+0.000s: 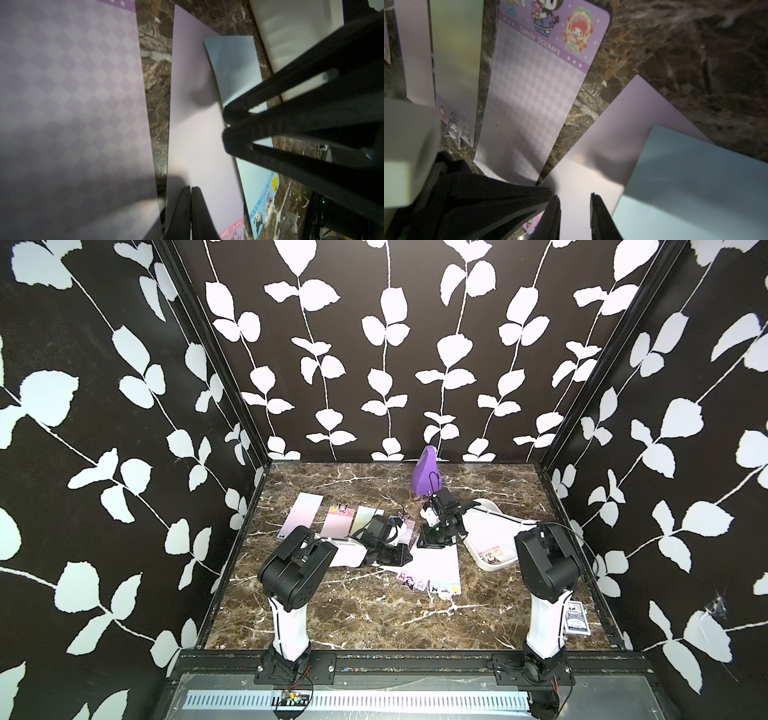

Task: Take the stickers out of the storage box
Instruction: Adjust the sticker at the center of the board.

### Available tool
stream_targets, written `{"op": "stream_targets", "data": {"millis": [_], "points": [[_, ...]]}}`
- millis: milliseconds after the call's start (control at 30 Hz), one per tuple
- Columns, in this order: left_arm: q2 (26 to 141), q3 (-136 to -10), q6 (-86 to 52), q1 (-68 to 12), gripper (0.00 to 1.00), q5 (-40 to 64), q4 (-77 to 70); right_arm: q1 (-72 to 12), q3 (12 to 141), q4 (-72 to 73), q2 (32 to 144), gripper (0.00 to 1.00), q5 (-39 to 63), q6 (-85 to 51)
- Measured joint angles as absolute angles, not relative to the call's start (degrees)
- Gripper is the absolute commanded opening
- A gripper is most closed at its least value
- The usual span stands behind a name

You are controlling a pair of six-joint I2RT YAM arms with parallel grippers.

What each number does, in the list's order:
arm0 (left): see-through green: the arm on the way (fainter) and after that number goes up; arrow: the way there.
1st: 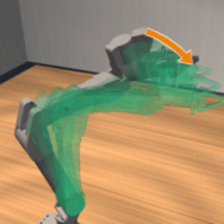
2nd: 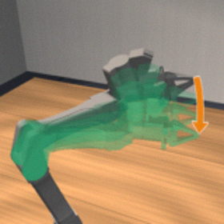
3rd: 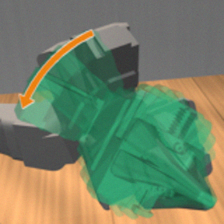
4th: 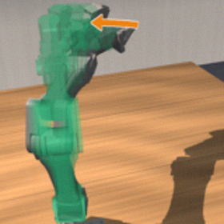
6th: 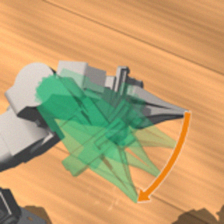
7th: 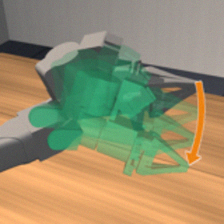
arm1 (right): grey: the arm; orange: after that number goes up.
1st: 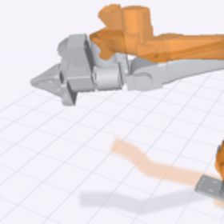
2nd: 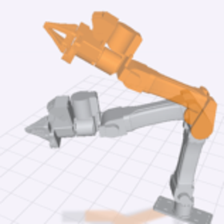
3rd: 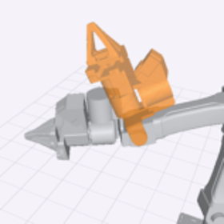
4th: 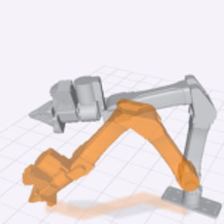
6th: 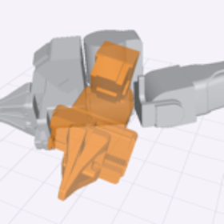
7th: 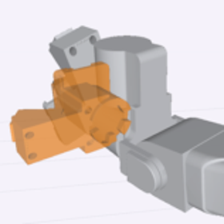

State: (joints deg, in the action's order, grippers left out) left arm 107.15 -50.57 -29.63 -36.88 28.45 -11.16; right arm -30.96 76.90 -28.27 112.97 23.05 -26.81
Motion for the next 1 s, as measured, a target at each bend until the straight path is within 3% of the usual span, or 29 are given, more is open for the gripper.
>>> {"op": "stream_targets", "data": {"millis": [1000], "points": [[107.2, -50.5, -30.0, -36.9, 0.08, 28.2, -11.9, -16.6, 71.9, -37.6, 109.0, 0.29, 16.1, -17.7]]}}
